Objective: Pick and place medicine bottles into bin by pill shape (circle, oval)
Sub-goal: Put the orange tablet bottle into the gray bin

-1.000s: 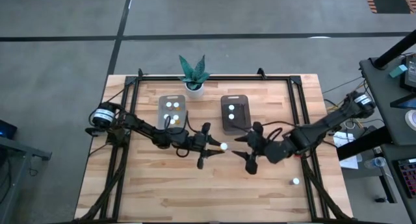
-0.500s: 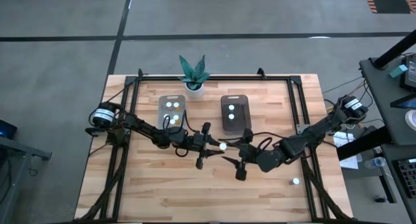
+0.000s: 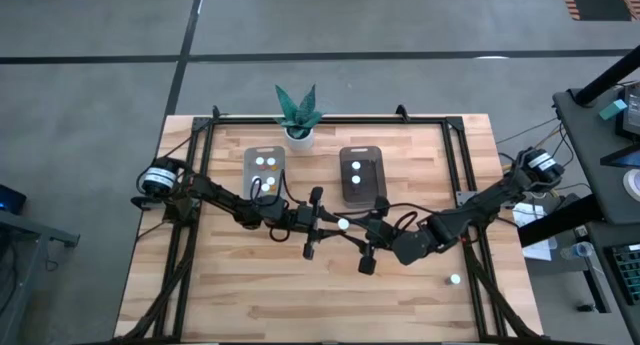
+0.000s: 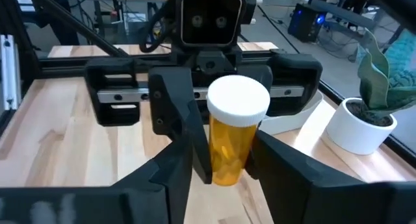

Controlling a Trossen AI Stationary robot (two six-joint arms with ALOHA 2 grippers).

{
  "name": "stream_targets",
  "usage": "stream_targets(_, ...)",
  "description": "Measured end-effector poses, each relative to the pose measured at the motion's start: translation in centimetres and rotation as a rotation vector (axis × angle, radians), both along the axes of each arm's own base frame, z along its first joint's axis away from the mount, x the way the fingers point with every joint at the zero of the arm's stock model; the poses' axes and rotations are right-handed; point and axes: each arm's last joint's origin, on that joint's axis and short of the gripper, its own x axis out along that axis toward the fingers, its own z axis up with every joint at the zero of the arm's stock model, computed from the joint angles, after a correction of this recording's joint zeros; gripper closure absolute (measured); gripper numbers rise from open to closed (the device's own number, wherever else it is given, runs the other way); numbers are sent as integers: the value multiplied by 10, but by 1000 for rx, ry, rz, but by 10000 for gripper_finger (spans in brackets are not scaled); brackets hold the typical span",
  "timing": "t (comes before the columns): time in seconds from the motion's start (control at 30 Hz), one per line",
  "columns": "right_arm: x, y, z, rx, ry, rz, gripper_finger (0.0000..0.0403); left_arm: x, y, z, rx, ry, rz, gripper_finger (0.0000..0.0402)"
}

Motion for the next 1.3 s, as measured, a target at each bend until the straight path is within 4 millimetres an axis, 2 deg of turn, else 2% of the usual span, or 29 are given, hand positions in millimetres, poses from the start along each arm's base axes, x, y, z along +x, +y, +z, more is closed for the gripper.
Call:
stream_targets(0.47,3,-1,-1,-23,1,0,321,0,0,1,1,-6,3,320)
stream_targets(0.67,3,-1,-1,-23,2,2,323,0,0,1,-2,-5,3,318)
stream_targets(0.77,3,-1,-1,-24,3,5,319,0,0,1,-2,-2,3,301)
stream_targets(1.1,1,-2,-3,-28,30,3,319,-5,1,-4,2,29,6,199)
stream_targets(1.3,-6,-5,-7,6,143,-12,320,-18,3,-1,11,80,5,185)
